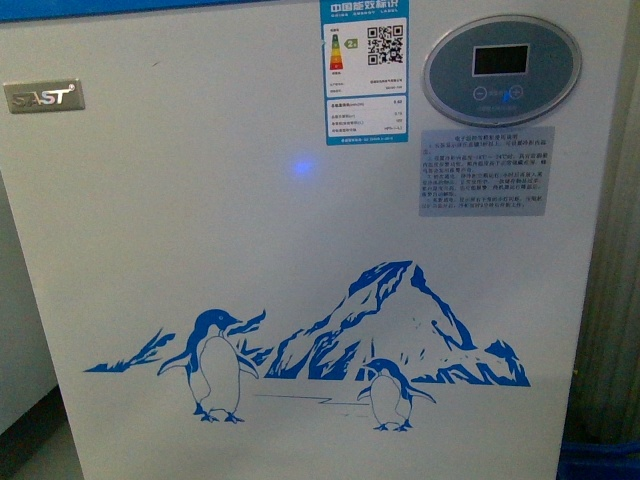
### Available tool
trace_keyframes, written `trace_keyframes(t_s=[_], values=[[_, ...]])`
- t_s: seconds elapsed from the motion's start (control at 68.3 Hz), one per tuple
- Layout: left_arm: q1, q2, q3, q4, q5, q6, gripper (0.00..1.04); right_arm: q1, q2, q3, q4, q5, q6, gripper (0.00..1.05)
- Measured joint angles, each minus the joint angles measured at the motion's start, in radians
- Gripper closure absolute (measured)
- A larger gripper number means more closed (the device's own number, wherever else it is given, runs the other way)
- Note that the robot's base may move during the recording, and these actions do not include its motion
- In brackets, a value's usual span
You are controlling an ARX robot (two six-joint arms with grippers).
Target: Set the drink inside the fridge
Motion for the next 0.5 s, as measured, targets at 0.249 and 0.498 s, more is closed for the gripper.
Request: trace_keyframes(t_s=[0.249, 0.498], values=[[0.000, 0.000, 0.000, 0.000, 0.000, 0.000, 0.08, 0.045, -0.093, -0.040, -0.014, 0.076, 0.006, 0.64], [0.000, 0.000, 0.000, 0.000, 0.000, 0.000, 0.08, 0.048, -0.093, -0.041, -0.012, 0.074, 0.007, 0.64]])
